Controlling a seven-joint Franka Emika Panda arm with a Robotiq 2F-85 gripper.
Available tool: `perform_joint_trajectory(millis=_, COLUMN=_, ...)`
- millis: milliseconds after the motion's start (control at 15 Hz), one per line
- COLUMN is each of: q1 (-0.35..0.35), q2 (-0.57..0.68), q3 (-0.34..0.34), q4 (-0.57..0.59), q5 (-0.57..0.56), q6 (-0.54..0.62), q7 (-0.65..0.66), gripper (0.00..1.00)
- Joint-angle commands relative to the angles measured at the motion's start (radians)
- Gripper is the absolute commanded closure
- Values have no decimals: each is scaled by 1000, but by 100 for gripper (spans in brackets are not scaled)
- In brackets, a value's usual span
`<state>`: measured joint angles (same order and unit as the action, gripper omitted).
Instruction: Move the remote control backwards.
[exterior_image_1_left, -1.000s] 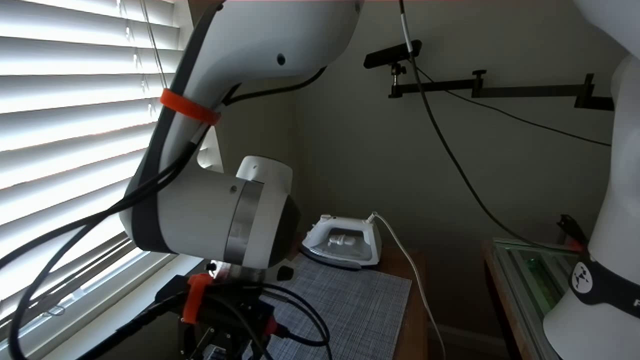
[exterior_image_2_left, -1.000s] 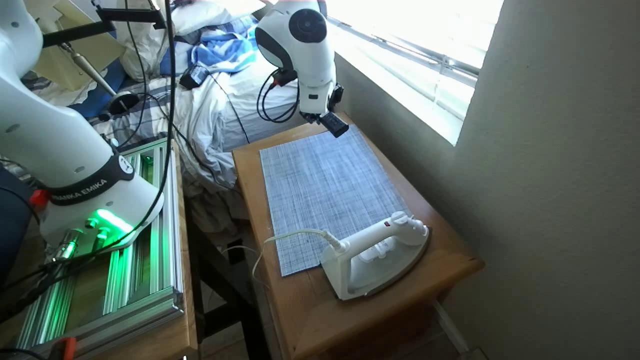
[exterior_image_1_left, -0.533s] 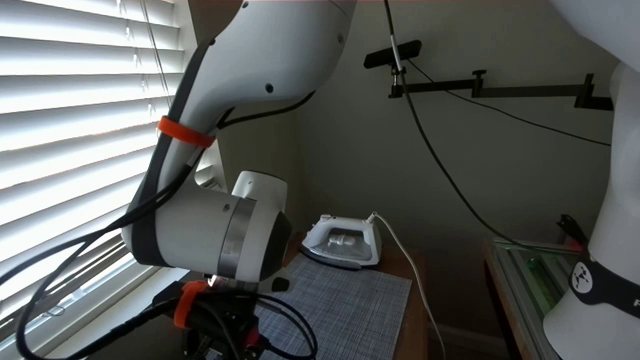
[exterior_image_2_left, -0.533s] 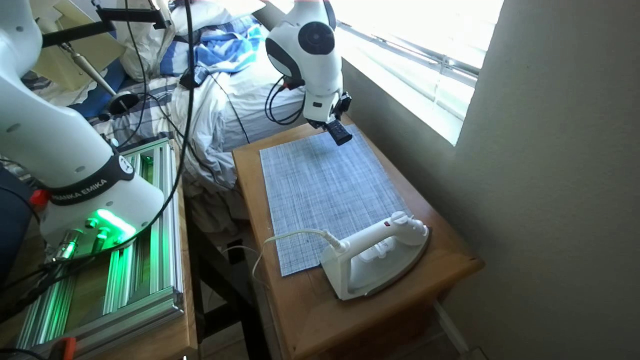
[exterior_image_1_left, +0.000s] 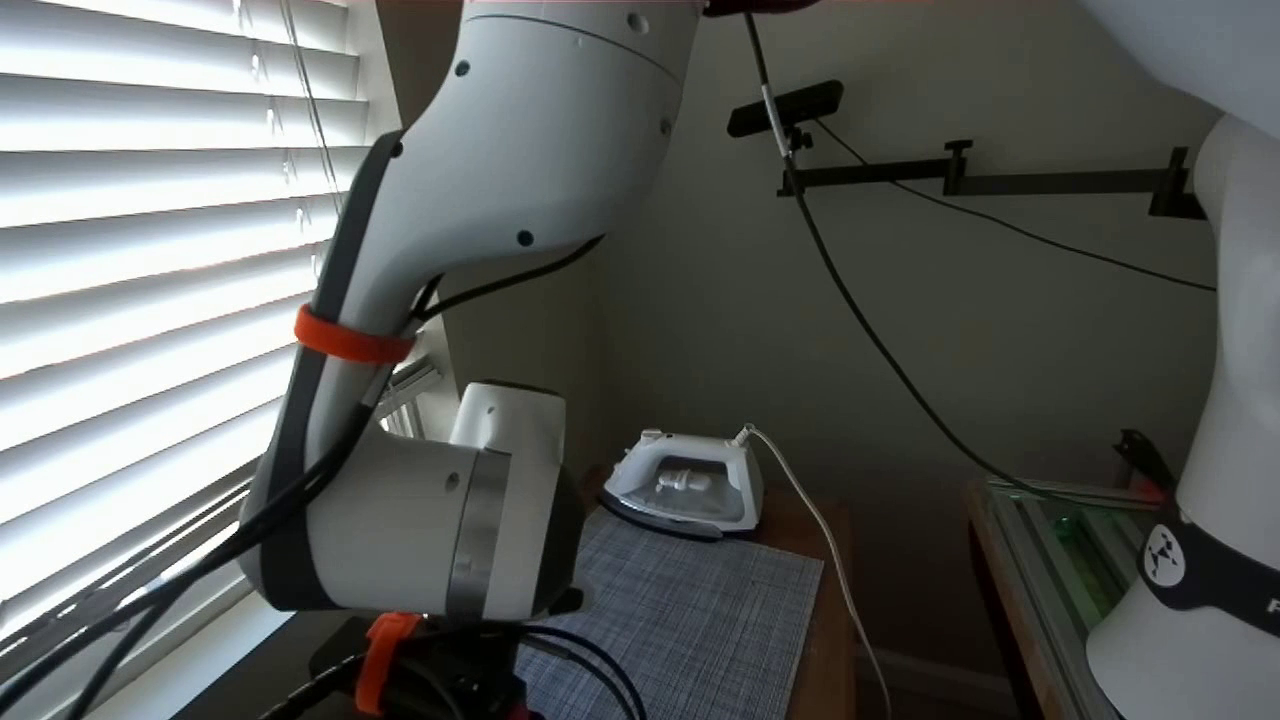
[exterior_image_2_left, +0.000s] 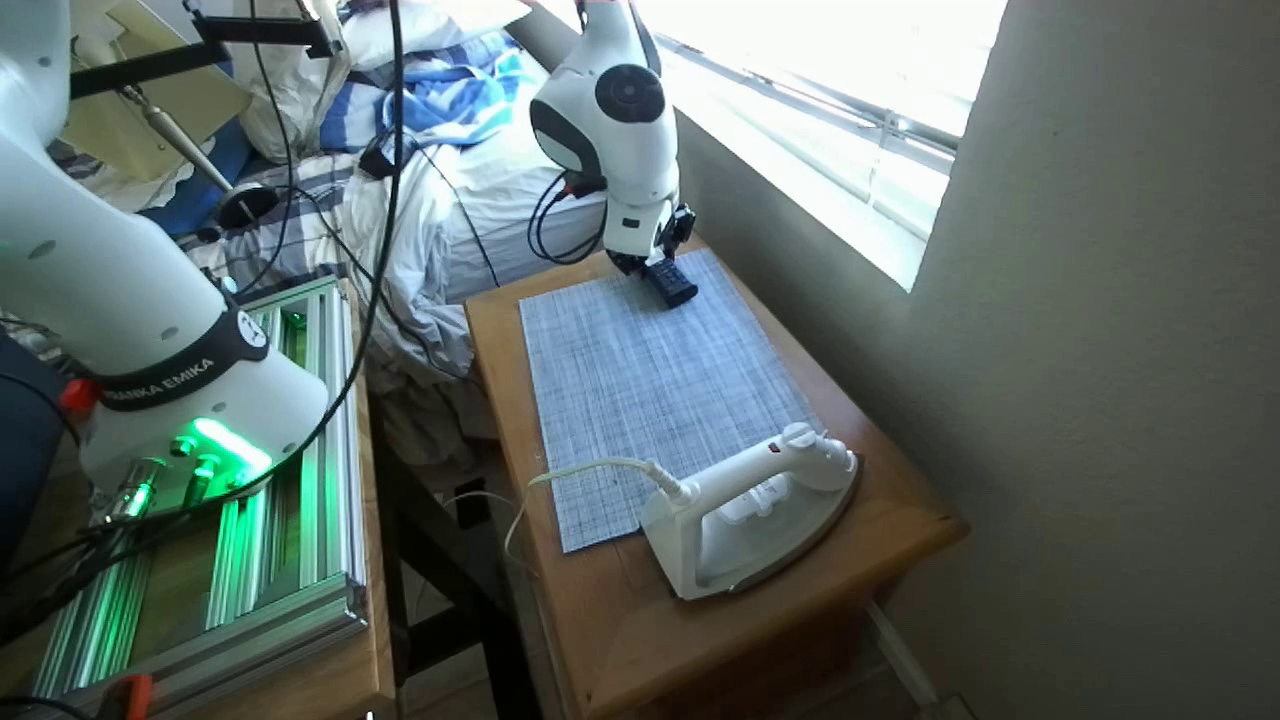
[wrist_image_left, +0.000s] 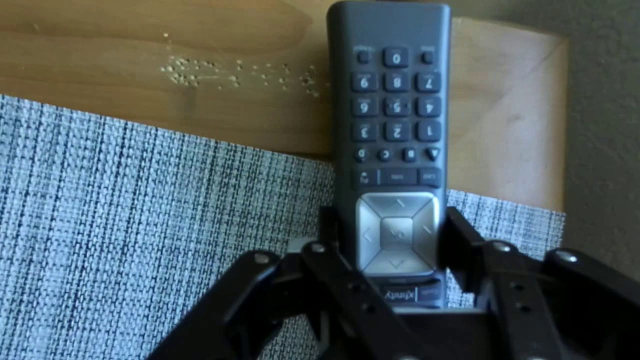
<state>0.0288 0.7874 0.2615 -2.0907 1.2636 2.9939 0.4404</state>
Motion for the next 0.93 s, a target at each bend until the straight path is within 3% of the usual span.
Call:
perform_joint_trajectory(millis=0, q1=117, q2=6, q3=-105, q4=34, q5=-17, q6=-11, q7=50, gripper=72)
perform_joint_trajectory(millis=67, q1=138, q2=5, q3=-124, q4=36, q5=-24, q6=-19, q7=62, gripper=72)
perform_joint_trajectory(millis=133, q1=152, q2=4, q3=-137, q4=38, q5=-25, q6=-22, q7=68, gripper=22)
perform_joint_trajectory(millis=400, q1=156, q2=-65, q3=-133, q4=0, q5=-9, q6=-90, q7=50, gripper=2)
perform_joint_trajectory(millis=600, q1=148, q2=-160, q3=-136, q4=-67, q5=4, q6=-119, q7=34, gripper=0)
perform_joint_trajectory(millis=867, q1=171, q2=-301, q3=-183, q4=-219, q5=-11, q6=-56, q7=48, gripper=0)
